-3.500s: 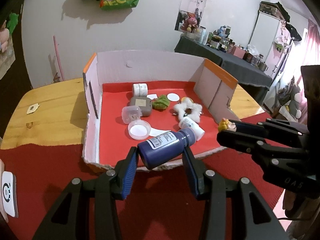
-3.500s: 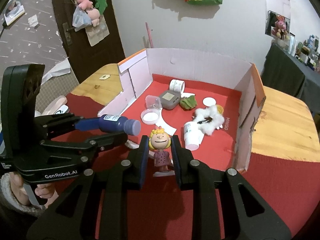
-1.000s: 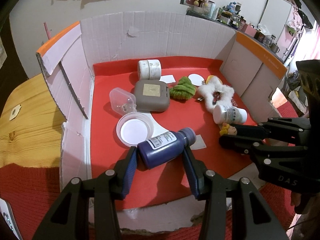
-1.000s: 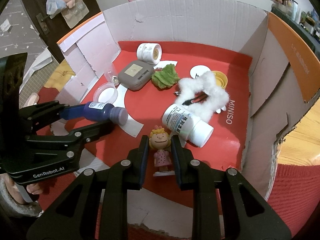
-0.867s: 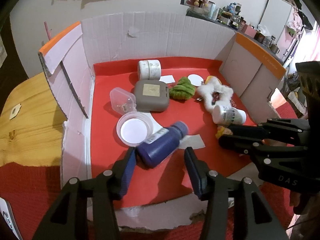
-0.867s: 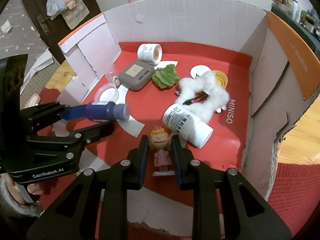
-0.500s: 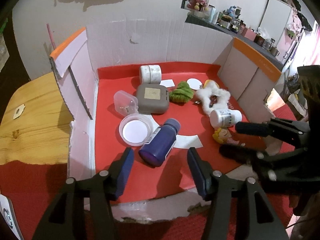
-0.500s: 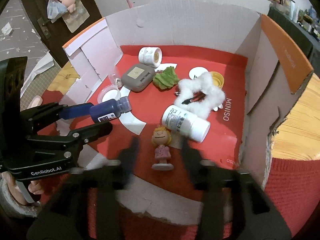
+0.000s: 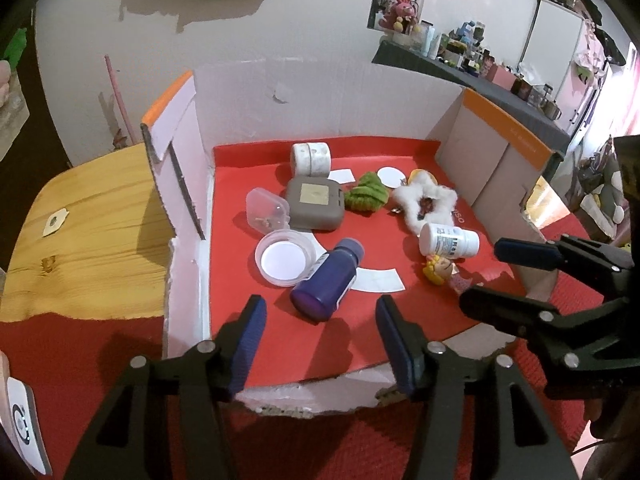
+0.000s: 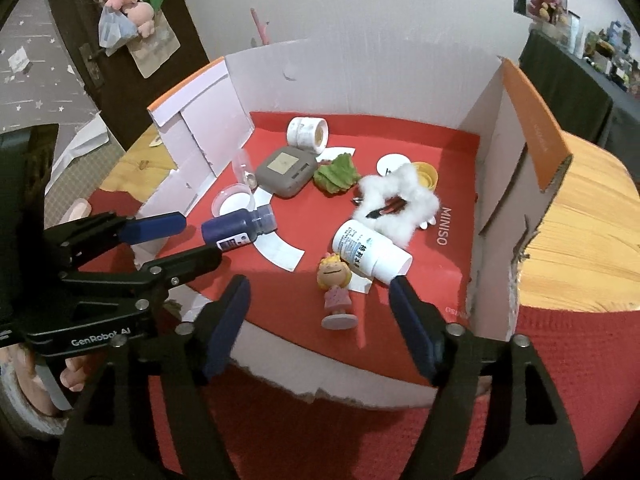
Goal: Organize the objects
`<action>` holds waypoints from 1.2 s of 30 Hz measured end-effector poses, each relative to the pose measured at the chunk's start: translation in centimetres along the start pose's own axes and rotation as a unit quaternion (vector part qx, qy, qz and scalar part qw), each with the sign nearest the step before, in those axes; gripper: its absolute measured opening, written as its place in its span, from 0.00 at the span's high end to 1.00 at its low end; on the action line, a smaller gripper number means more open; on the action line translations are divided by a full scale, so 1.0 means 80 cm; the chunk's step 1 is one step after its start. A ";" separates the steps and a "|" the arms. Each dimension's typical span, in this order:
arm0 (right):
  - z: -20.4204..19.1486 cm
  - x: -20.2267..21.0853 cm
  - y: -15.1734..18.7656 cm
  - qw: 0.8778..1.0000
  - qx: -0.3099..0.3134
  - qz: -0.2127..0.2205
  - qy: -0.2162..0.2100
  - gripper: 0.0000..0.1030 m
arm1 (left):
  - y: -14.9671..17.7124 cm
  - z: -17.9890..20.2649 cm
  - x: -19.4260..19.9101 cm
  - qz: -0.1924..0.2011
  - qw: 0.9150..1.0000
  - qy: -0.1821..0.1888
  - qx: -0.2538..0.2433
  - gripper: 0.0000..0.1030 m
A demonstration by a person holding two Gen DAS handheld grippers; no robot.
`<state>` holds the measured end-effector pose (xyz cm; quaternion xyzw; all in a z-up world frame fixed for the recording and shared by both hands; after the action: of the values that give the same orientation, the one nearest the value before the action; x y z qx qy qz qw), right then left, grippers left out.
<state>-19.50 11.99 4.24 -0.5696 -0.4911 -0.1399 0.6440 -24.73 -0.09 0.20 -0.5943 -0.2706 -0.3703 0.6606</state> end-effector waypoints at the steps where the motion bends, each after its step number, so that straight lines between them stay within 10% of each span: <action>1: -0.001 0.002 0.001 1.000 0.000 0.002 0.002 0.30 | 0.001 0.000 0.003 0.004 1.000 -0.004 0.000 0.34; 36: -0.014 0.039 0.032 0.997 -0.037 0.043 0.058 0.15 | 0.028 -0.019 0.045 0.046 0.996 -0.059 0.037 0.00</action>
<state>-15.62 12.99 5.32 -0.6044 -0.4228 -0.1629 0.6553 -20.97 -2.15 1.55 -0.6021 -0.2951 -0.2932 0.6814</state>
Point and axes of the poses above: each gripper's, at about its wrist camera, not at the fingertips, and x roughly against the way its jaws point, z to its right, y to its underside, the point moved 4 cm from there along -x, roughly the way its jaws point, and after that the axes turned 5 degrees about x, right-handed, at the moved point
